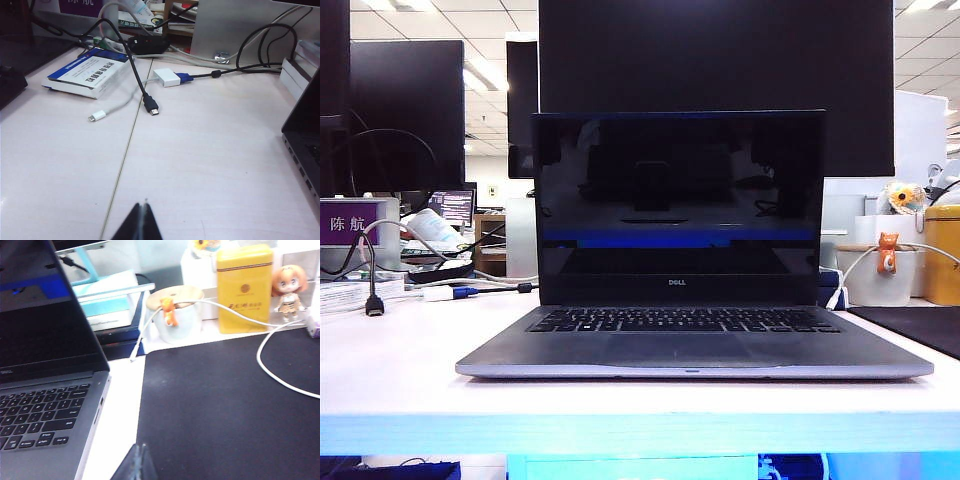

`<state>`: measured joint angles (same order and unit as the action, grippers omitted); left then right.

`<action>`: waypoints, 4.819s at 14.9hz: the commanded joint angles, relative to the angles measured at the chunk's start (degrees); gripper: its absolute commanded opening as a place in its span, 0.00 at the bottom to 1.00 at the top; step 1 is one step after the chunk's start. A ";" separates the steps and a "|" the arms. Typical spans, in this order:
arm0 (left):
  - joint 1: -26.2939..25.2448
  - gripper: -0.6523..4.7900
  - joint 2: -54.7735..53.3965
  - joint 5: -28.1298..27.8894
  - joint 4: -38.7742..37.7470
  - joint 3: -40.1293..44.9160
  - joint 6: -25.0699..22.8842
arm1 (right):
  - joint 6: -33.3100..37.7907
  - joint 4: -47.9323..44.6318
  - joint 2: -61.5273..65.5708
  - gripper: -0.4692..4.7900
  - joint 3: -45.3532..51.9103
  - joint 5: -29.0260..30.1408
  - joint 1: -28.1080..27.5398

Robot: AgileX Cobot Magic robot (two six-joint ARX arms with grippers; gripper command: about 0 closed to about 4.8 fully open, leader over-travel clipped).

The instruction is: Close the lid of the gray laptop.

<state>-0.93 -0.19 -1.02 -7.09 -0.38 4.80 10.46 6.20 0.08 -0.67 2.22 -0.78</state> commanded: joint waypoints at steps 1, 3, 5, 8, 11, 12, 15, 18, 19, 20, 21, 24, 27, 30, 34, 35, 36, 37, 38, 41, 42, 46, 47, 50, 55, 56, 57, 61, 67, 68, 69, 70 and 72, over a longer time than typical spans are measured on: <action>0.02 0.11 0.11 0.39 0.35 -0.04 0.22 | 0.07 -0.42 -0.02 0.09 0.11 0.28 0.04; 0.02 0.11 0.11 0.39 0.39 -0.04 0.22 | 0.07 -0.44 -0.02 0.09 0.11 0.26 0.04; 0.04 0.11 0.11 0.98 1.75 -0.94 4.96 | 0.07 -0.92 -0.02 0.09 0.11 0.31 0.04; 0.04 0.11 -0.28 0.59 -0.50 -6.10 10.29 | 6.62 -1.33 -0.02 0.09 -0.98 -1.75 0.07; 0.04 0.11 -4.68 0.87 -2.25 -13.79 10.14 | 8.66 -1.46 -0.02 0.09 -4.09 -1.95 0.07; 0.04 0.11 -7.19 1.86 -1.95 -16.31 8.50 | 8.66 -1.55 0.00 0.09 -5.92 -1.92 0.07; 0.04 0.11 -15.28 5.18 -1.81 -22.93 -0.09 | 8.63 -1.55 1.75 0.09 -10.93 -1.84 0.07; 0.04 0.11 -23.69 8.52 -1.53 -29.68 -4.72 | 7.96 0.90 7.50 0.09 -16.55 2.03 0.04; 0.04 0.11 -27.23 11.34 -1.40 -32.30 -6.58 | 5.92 2.10 10.82 0.09 -19.08 3.43 0.07; 0.04 0.11 -29.83 11.89 -1.40 -34.16 -7.67 | 5.22 3.08 13.29 0.09 -21.07 4.22 0.04; 0.04 0.11 -34.27 13.99 -1.49 -37.59 -9.42 | 2.71 5.44 17.97 0.09 -25.29 6.95 0.04; 0.07 0.11 -41.72 18.99 -1.99 -44.06 -11.50 | -0.72 8.87 26.86 0.09 -33.22 11.93 0.04; 0.09 0.11 -50.29 22.77 -5.86 -52.19 -11.85 | -3.89 12.96 36.59 0.09 -42.32 17.66 0.04; 0.98 0.11 -57.61 24.70 -6.16 -59.47 -11.74 | -9.20 19.21 46.62 0.09 -52.24 18.47 0.00; 8.90 0.11 -69.64 18.34 -6.12 -68.89 -13.42 | -9.46 19.23 56.41 0.09 -59.87 22.64 -0.02; 10.40 0.11 -72.98 18.36 -6.40 -71.12 -13.38 | -9.53 19.26 58.03 0.09 -60.46 23.67 0.00; 11.45 0.11 -75.10 18.36 -7.10 -72.83 -13.44 | -9.73 19.34 58.90 0.09 -60.63 23.67 0.02; 12.85 0.11 -77.99 18.34 -8.76 -75.60 -14.12 | -10.71 19.43 59.76 0.09 -60.61 23.65 0.02; 14.71 0.11 -81.90 18.25 -12.24 -80.15 -15.93 | -11.58 19.43 60.72 0.09 -60.63 23.67 0.00; 16.92 0.11 -92.78 17.97 -24.17 -95.58 -20.11 | -12.44 19.47 61.72 0.09 -60.65 23.67 0.00; 16.92 0.11 -95.82 17.99 -25.99 -99.71 -20.68 | -12.44 19.45 61.72 0.09 -60.65 23.67 -0.02; 18.73 0.11 -102.92 17.51 -30.25 -104.56 -21.99 | -12.41 19.04 61.72 0.09 -60.65 25.00 0.00; 19.32 0.11 -103.58 15.76 -30.53 -104.56 -22.25 | -12.41 18.82 61.72 0.09 -60.65 24.94 0.00; 22.91 0.11 -104.83 2.34 -31.56 -104.56 -26.32 | -12.41 18.86 61.75 0.09 -60.63 24.96 0.02; 25.51 0.11 -105.22 3.85 -41.13 -104.54 -27.28 | -12.41 19.37 61.75 0.09 -60.59 24.94 0.00; 25.51 0.11 -105.22 6.54 -45.64 -104.54 -27.26 | -12.41 19.45 61.75 0.09 -60.59 24.94 0.02; 25.79 0.11 -105.22 10.43 -52.15 -104.39 -26.10 | -12.41 19.82 61.75 0.09 -60.59 24.94 0.02; 26.10 0.11 -105.18 16.72 -62.42 -104.39 -24.24 | -12.44 20.79 61.75 0.09 -60.00 24.92 0.00; 26.84 0.11 -105.07 21.81 -68.39 -102.82 -24.94 | -12.46 20.70 63.25 0.09 -59.39 24.90 -0.02; 26.88 0.11 -105.07 21.88 -68.63 -101.70 -24.79 | -12.48 20.52 63.67 0.09 -59.39 24.90 -0.02; 27.21 0.11 -105.04 21.86 -68.37 -99.65 -24.09 | -12.48 20.39 64.02 0.09 -59.39 24.90 -0.02; 27.28 0.11 -104.65 22.29 -67.01 -95.93 -23.82 | -12.48 20.39 64.35 0.09 -59.39 24.87 -0.02; 27.54 0.11 -100.98 22.27 -57.02 -82.62 -20.20 | -13.44 20.28 64.57 0.09 -59.39 24.87 -0.02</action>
<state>26.50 -102.87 21.02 -67.77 -84.88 -17.08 -2.07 27.38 64.82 -59.83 26.85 -0.84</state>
